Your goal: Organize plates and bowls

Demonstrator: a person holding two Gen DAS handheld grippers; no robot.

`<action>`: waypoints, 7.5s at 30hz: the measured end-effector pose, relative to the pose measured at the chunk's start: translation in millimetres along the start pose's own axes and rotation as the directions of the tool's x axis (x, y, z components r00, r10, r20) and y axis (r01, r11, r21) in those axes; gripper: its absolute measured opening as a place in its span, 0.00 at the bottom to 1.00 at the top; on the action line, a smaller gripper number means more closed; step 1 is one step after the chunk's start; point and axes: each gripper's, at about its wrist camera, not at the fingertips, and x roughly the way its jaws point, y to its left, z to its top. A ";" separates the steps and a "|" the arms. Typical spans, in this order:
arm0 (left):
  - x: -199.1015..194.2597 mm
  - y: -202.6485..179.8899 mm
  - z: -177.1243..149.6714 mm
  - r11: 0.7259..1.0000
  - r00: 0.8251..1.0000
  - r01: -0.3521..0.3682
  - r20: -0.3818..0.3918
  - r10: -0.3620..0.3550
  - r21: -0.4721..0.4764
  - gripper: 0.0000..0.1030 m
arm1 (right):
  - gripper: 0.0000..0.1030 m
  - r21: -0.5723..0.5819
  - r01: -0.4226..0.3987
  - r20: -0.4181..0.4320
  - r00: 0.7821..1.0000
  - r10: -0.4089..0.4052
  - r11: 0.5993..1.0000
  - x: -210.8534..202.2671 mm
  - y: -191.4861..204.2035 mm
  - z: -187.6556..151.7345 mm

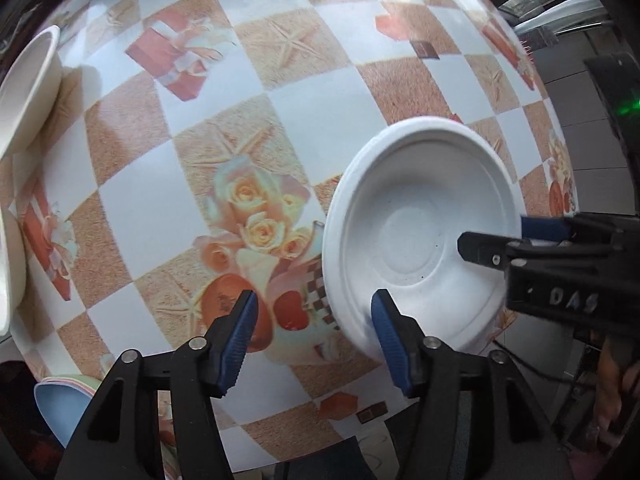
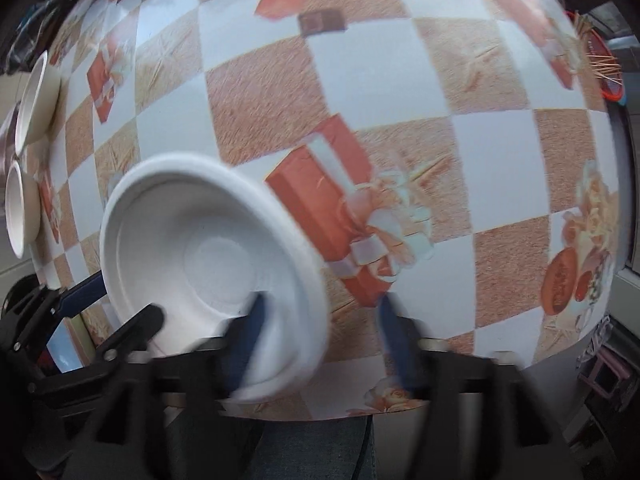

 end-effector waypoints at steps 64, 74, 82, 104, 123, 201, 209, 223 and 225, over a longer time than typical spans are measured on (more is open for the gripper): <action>-51.5 330.3 92.6 0.830 0.944 -0.270 0.035 0.328 -0.489 0.72 | 0.74 -0.260 -0.135 0.067 0.985 0.157 0.956 -27.2 252.2 204.5; -45.9 306.9 103.0 0.887 0.972 -0.193 0.038 0.230 -0.419 0.34 | 0.15 -0.273 -0.182 -0.031 0.983 0.180 0.945 -19.3 242.1 201.6; -32.4 236.5 95.1 0.932 0.978 -0.181 0.044 0.205 -0.313 0.32 | 0.15 -0.244 -0.153 -0.126 0.984 0.125 0.958 -16.5 171.1 166.4; 5.6 147.3 -65.2 0.922 0.984 -0.174 -0.024 0.176 -0.345 0.32 | 0.18 -0.366 -0.103 -0.241 0.970 0.013 0.925 17.3 124.4 23.9; 34.1 38.3 -70.6 0.986 0.989 -0.144 -0.026 0.142 -0.081 0.35 | 0.19 -0.196 -0.050 -0.208 0.978 0.008 0.979 18.7 76.7 -2.5; -115.3 278.3 -111.0 0.779 0.932 -0.129 0.194 0.307 -0.614 0.76 | 1.00 -0.371 -0.046 0.058 0.996 0.072 0.928 -67.4 237.6 66.6; -97.2 322.2 -99.8 0.731 0.923 -0.193 0.132 0.362 -0.654 0.76 | 1.00 -0.442 -0.026 0.054 0.997 0.056 0.897 -38.1 312.0 88.9; -55.7 352.3 -74.4 0.770 0.934 -0.264 0.044 0.354 -0.581 0.76 | 0.61 -0.428 -0.058 -0.029 0.998 0.051 0.902 8.7 354.8 104.6; -51.3 351.8 -71.0 0.783 0.945 -0.246 0.038 0.325 -0.572 0.64 | 0.45 -0.409 -0.091 -0.069 0.995 0.069 0.908 15.8 352.2 105.4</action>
